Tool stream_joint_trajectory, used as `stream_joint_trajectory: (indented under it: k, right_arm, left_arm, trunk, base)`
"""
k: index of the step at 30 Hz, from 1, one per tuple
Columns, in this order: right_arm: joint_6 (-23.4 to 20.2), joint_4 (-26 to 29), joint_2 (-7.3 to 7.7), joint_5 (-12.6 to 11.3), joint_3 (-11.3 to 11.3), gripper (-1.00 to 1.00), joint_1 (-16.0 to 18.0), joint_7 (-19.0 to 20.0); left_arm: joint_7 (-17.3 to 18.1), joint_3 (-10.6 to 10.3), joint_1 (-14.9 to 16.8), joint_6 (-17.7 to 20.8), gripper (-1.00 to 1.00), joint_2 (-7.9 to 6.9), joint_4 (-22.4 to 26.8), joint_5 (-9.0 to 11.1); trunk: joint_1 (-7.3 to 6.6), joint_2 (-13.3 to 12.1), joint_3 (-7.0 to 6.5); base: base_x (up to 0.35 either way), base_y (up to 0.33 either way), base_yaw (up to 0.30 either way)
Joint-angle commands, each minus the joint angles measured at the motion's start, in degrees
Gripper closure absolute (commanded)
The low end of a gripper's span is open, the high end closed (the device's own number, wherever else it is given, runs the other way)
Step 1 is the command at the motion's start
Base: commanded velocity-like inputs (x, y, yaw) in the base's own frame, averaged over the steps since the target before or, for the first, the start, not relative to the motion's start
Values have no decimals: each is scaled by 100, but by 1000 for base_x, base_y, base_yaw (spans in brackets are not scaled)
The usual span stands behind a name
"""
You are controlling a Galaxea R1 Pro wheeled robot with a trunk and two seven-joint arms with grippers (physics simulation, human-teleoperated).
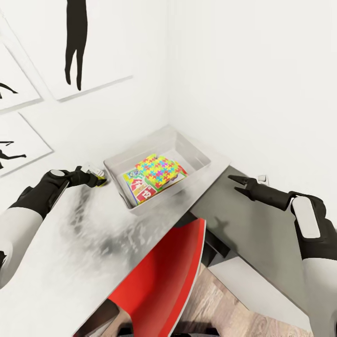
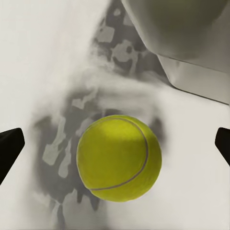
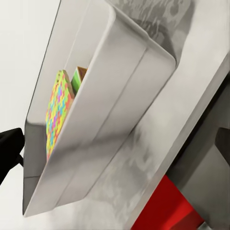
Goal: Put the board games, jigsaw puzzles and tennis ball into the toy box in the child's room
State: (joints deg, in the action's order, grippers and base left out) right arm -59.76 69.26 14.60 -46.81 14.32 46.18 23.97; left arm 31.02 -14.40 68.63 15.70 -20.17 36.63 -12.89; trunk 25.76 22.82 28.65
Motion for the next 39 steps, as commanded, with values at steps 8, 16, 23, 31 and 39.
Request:
stream_joint_trajectory:
  k: [8,16,23,31,39]
  right_arm:
    - [-24,8,-1,50,9,-100,5,58]
    - [-24,8,2,49,9,-100,5,61]
    - [-24,1,-1,49,9,-100,5,63]
    - [-24,5,-1,49,9,-100,5,64]
    - [-24,8,-1,49,9,-100,5,61]
  left_arm:
    - [18,13,9,20,-100,-4,11,-37]
    - [18,24,10,15,-100,-4,11,-38]
    - [18,26,10,13,-100,-4,11,-39]
    - [18,28,10,13,-100,-6,11,-39]
    - [18,25,10,19,-100,-17,11,-39]
  trunk:
    - [3,10,49]
    - [3,10,69]
    - [3,10,120]
    - [3,10,191]
    - [3,10,263]
  base:
    - [0,0,0]
    - [0,0,0]
    - [0,0,0]
    - [0,0,0]
    - [0,0,0]
